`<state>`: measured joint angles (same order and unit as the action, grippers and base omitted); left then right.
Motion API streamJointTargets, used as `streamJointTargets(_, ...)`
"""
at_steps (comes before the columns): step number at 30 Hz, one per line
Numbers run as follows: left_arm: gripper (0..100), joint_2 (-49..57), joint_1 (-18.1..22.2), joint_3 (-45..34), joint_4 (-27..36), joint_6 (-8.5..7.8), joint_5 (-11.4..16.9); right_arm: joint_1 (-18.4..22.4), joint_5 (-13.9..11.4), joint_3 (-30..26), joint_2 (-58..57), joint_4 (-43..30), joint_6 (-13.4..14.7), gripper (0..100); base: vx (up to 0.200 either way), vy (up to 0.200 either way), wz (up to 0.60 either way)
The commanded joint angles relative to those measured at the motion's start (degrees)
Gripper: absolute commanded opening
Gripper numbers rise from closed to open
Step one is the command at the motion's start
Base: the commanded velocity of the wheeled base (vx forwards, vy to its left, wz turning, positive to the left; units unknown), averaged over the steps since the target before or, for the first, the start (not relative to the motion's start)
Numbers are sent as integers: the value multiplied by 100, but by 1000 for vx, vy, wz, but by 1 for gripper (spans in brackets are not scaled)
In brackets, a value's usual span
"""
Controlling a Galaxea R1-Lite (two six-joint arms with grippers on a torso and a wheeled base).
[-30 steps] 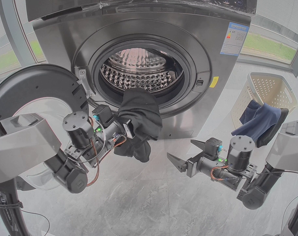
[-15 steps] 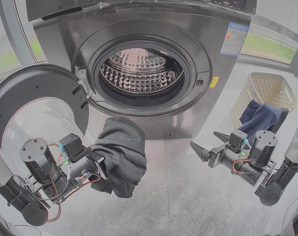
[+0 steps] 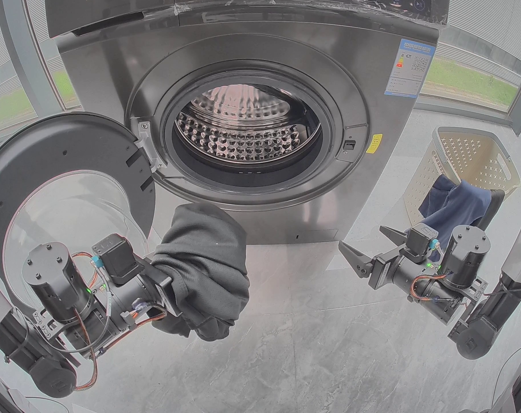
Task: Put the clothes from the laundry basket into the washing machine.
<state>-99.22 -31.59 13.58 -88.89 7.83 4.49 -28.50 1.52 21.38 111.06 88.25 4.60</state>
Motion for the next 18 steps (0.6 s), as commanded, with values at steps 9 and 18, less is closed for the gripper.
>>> streamJointTargets(9,0,-265,3,4,-14,-18,-9,-15,6,-11,4,-1,-3,100,0,0,0)
streamJointTargets(18,0,-326,21,48,-14,-9,-9,-15,-3,-2,4,-1,-3,100,89,0,0)
